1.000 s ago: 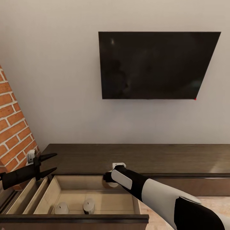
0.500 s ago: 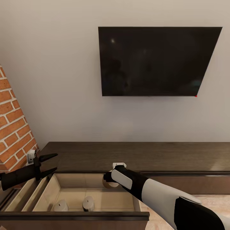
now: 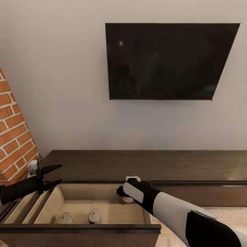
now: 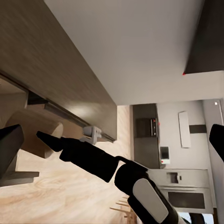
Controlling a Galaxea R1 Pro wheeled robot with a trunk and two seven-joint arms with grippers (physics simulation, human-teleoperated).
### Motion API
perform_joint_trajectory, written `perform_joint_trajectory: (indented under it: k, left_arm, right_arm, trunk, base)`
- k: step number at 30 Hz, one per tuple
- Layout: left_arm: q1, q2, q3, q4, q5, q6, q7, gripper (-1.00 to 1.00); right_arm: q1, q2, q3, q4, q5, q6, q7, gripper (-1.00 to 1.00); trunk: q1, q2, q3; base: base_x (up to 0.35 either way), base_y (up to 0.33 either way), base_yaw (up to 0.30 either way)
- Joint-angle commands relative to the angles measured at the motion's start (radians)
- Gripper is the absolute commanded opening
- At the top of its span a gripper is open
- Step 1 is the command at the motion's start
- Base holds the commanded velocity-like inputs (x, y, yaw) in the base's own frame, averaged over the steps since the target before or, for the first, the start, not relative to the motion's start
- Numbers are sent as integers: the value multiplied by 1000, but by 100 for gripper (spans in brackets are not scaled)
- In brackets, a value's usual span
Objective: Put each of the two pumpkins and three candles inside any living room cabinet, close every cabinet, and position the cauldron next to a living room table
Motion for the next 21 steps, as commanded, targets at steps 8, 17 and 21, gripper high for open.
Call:
perform_joint_trajectory:
  k: [8, 17, 21]
  left_arm:
    - [1, 0, 1, -5, 6, 4, 5, 100]
    - [3, 0, 1, -8, 6, 4, 5, 100]
    - [3, 0, 1, -8, 6, 4, 5, 100]
  right_arm:
    - [-2, 0, 6, 2, -7, 1, -5, -100]
    - [-2, 0, 7, 3, -6, 5, -4, -100]
    - [-2, 0, 7, 3, -6, 3, -3, -100]
  trunk:
    - [31, -57, -26]
    - [65, -120, -54]
    - [80, -148, -67]
  base:
    - [0, 0, 0]
    - [0, 0, 0]
    - [0, 0, 0]
